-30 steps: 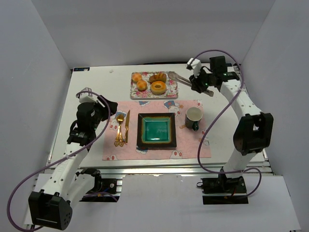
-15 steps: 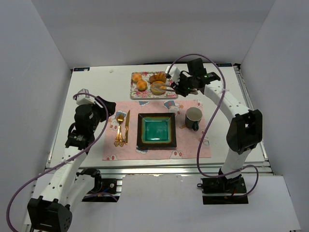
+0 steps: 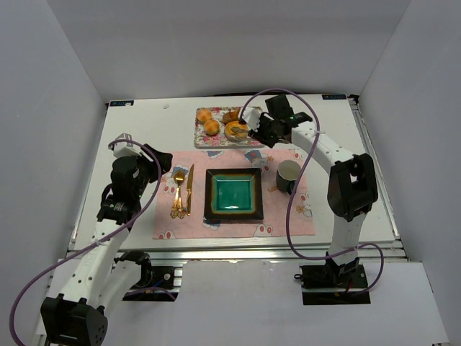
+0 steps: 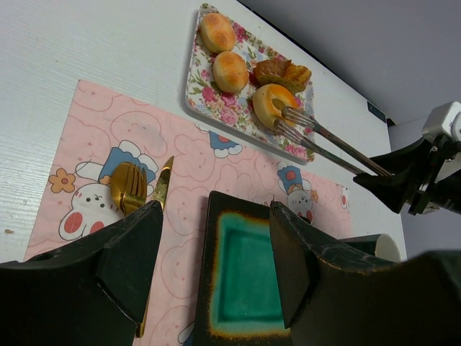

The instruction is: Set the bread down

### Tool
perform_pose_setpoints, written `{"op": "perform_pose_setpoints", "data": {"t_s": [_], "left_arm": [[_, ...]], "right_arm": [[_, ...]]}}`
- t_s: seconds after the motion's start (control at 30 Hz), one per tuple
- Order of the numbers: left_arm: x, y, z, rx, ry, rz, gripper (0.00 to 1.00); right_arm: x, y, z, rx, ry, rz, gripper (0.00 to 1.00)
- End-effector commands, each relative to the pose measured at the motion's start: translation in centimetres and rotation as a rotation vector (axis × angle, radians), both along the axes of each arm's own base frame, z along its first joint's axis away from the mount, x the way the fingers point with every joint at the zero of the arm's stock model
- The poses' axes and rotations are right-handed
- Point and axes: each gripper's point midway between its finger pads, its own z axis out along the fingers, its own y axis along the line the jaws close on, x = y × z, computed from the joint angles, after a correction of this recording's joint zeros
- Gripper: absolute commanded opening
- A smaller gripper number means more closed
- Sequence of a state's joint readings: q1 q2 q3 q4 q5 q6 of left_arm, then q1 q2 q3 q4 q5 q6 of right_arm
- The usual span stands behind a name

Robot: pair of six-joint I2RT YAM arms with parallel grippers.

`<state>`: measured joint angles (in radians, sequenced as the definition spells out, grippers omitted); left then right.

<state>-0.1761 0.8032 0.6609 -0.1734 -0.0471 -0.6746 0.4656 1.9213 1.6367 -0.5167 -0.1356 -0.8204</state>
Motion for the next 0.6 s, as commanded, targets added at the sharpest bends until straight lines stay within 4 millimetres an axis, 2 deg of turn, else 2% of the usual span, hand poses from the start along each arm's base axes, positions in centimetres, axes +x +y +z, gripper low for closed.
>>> {"op": "perform_pose_setpoints", "data": {"t_s": [0.0, 0.27, 0.57], "left_arm": [[-0.1, 0.3, 0.3, -0.004, -0.016, 0.018, 0.71], [-0.1, 0.3, 0.1, 0.0, -0.011, 0.015, 0.71], [0.0, 0.2, 0.3, 0.0, -0.014, 0.014, 0.71]], "right_arm": [[2.0, 0.7, 3.2, 0.027, -0.129, -0.006, 0.43], [1.6, 1.1, 3.1, 0.027, -0.154, 0.009, 0.43], [2.0, 0.9, 2.0, -0.006, -0.157, 0.005, 0.46]]}}
